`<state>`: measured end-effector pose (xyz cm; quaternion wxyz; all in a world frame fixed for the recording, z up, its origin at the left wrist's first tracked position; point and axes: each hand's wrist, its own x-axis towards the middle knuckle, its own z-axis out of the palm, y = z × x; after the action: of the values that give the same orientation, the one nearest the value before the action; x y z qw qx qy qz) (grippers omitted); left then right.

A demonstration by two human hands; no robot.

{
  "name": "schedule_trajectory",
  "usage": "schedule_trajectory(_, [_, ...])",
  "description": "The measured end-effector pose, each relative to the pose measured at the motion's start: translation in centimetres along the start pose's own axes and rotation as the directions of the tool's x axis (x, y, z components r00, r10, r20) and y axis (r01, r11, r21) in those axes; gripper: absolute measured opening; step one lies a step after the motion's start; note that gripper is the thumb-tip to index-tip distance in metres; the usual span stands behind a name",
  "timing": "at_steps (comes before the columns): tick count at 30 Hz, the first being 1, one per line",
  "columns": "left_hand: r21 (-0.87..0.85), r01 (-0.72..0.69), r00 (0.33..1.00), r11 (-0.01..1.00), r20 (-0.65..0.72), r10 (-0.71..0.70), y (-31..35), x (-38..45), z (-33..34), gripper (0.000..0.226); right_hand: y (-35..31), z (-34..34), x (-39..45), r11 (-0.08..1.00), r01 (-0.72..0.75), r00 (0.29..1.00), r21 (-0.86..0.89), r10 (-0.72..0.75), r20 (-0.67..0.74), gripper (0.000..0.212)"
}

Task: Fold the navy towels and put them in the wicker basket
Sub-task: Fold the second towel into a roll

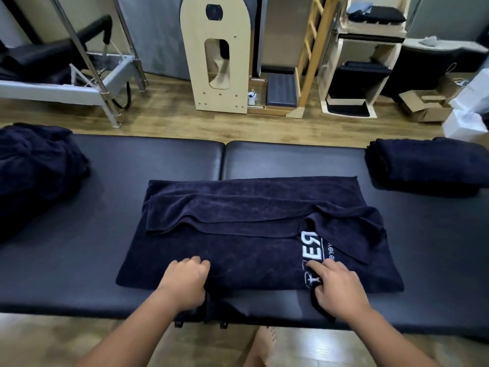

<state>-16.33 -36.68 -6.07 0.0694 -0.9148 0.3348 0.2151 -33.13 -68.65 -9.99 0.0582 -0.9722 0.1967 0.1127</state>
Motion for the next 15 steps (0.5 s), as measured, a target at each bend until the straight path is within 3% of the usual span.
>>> schedule_trajectory(3, [-0.219, 0.076, 0.997, 0.973, 0.000, -0.077, -1.2, -0.3, -0.6, 0.017, 0.0, -1.0, 0.3, 0.995, -0.041, 0.999, 0.092, 0.038, 0.025, 0.043])
schedule_trajectory(5, [-0.295, 0.184, 0.973, 0.938, -0.079, -0.216, -2.4, 0.2, -1.1, 0.029, 0.1, -1.5, 1.3, 0.992, -0.082, 0.994, 0.092, 0.088, -0.070, 0.037])
schedule_trajectory(7, [-0.246, 0.302, 0.921, 0.921, -0.176, -0.349, -4.0, 1.2, -1.4, 0.059, 0.3, -1.5, 2.7, 0.993, -0.112, 0.975, 0.033, 0.117, -0.188, 0.045])
schedule_trajectory(10, [-0.198, 0.464, 0.854, 0.864, -0.160, -0.495, -6.5, 2.6, -2.0, 0.084, 0.1, -1.7, 5.5, 0.986, -0.164, 0.954, -0.034, 0.150, -0.258, 0.069])
schedule_trajectory(13, [-0.137, 0.508, 0.823, 0.850, -0.213, -0.527, -8.7, 4.6, -2.2, 0.081, -0.4, -1.9, 8.8, 0.974, -0.217, 0.946, -0.062, 0.194, -0.259, 0.086])
schedule_trajectory(15, [-0.098, 0.443, 0.835, 0.891, -0.316, -0.450, -9.7, 5.7, -1.9, 0.067, -0.2, -2.1, 10.7, 0.964, -0.253, 0.942, -0.081, 0.226, -0.249, 0.088])
